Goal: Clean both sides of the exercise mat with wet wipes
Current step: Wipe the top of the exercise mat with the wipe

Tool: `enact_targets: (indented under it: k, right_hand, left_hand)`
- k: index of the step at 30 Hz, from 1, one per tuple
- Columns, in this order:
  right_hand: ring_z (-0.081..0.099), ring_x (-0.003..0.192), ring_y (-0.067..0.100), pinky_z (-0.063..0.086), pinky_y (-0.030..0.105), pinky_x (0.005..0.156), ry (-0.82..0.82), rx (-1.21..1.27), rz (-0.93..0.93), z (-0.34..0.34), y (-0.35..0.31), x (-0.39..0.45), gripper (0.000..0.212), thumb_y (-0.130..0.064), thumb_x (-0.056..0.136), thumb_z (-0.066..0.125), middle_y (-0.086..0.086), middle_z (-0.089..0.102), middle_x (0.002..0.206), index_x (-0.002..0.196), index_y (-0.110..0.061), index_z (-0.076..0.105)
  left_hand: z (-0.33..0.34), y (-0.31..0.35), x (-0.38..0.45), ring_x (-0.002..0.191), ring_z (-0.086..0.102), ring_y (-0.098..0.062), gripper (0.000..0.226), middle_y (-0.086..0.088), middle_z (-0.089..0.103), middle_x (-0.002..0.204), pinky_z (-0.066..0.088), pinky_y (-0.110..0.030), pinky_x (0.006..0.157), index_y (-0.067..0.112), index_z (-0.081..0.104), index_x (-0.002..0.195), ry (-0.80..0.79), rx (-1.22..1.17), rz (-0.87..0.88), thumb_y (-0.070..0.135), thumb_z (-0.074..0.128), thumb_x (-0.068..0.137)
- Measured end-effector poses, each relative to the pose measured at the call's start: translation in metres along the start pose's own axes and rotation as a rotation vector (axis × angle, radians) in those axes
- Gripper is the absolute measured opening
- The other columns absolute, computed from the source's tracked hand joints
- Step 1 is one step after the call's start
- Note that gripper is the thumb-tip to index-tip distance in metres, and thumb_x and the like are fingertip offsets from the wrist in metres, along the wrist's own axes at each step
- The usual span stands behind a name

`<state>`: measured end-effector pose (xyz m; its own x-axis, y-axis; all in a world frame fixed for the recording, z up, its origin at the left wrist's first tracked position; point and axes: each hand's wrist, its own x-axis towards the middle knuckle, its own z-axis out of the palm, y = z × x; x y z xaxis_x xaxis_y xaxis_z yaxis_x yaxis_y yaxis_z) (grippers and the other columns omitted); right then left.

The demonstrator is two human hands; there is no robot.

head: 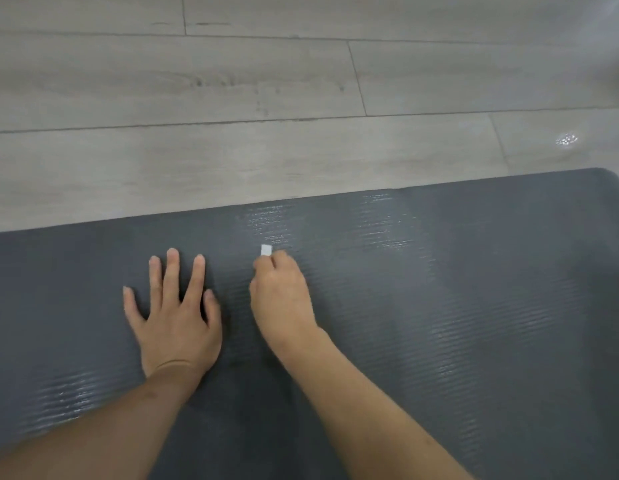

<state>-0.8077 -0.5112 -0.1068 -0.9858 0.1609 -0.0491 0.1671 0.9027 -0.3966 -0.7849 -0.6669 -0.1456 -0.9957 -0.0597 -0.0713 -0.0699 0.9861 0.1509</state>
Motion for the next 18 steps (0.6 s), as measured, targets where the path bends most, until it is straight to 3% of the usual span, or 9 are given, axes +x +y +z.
enact_targets:
  k: [2,3,7,9,11,13,16,18]
  right_hand:
    - [0.058,0.077,0.033,0.053,0.038,0.059,-0.032,0.058,-0.127,-0.006,0.008,-0.004,0.009,0.001,0.079,0.07,0.014,0.059,0.085,0.086,-0.002,0.066]
    - [0.057,0.075,0.034,0.052,0.039,0.059,0.035,0.032,-0.112,-0.016,0.032,0.001,0.007,0.001,0.079,0.069,0.014,0.058,0.084,0.084,-0.002,0.065]
    - [0.057,0.083,0.041,0.039,0.038,0.071,0.185,-0.106,0.307,-0.077,0.151,0.021,0.01,-0.005,0.088,0.06,0.02,0.059,0.093,0.094,0.0,0.067]
    - [0.056,0.087,0.041,0.032,0.036,0.073,0.248,-0.115,0.469,-0.088,0.167,0.019,0.015,-0.007,0.092,0.056,0.021,0.059,0.099,0.098,0.0,0.067]
    - [0.057,0.087,0.039,0.036,0.038,0.074,0.28,-0.117,0.506,-0.072,0.143,0.02,0.017,-0.006,0.09,0.055,0.02,0.061,0.099,0.1,0.0,0.067]
    - [0.061,0.082,0.036,0.045,0.037,0.072,0.211,-0.094,0.368,-0.038,0.088,0.019,0.02,-0.005,0.083,0.061,0.017,0.063,0.093,0.1,-0.001,0.069]
    - [0.06,0.071,0.029,0.051,0.032,0.057,0.028,0.009,-0.007,-0.001,0.005,-0.008,0.018,0.001,0.071,0.075,0.012,0.061,0.082,0.087,-0.002,0.068]
    - [0.057,0.074,0.028,0.052,0.036,0.057,-0.007,0.036,-0.136,-0.006,0.017,-0.009,0.009,-0.002,0.081,0.069,0.01,0.057,0.085,0.088,-0.004,0.066]
  left_hand:
    - [0.0,0.0,-0.001,0.16,0.003,-0.019,0.061,0.0,0.015,0.173,0.002,-0.06,0.125,0.032,0.031,0.161,-0.004,0.017,-0.003,0.043,0.023,0.102]
    - [0.0,-0.001,-0.001,0.16,0.002,-0.019,0.061,-0.001,0.014,0.173,0.002,-0.061,0.125,0.033,0.029,0.162,-0.008,0.03,0.001,0.044,0.023,0.102]
    - [0.0,0.002,0.0,0.16,0.001,-0.022,0.058,-0.002,0.012,0.173,0.003,-0.063,0.124,0.033,0.024,0.163,-0.015,0.061,0.004,0.038,0.033,0.106]
    - [-0.002,0.001,0.0,0.16,-0.001,-0.022,0.06,-0.002,0.011,0.173,0.003,-0.063,0.124,0.034,0.024,0.163,-0.03,0.069,-0.009,0.037,0.039,0.106]
    - [-0.002,0.002,-0.001,0.16,-0.001,-0.022,0.059,-0.002,0.01,0.173,0.002,-0.063,0.124,0.034,0.024,0.163,-0.035,0.066,-0.004,0.038,0.037,0.106]
    - [-0.002,0.002,0.0,0.16,-0.001,-0.021,0.059,-0.002,0.01,0.173,0.001,-0.062,0.125,0.035,0.023,0.163,-0.031,0.07,-0.002,0.041,0.028,0.105]
    - [-0.003,0.002,0.0,0.161,0.0,-0.02,0.061,-0.002,0.011,0.173,0.001,-0.061,0.125,0.035,0.025,0.163,-0.031,0.051,0.003,0.044,0.021,0.102]
    - [-0.003,0.001,0.0,0.16,-0.001,-0.02,0.061,-0.001,0.011,0.173,0.003,-0.061,0.125,0.035,0.024,0.163,-0.03,0.056,0.002,0.045,0.019,0.103]
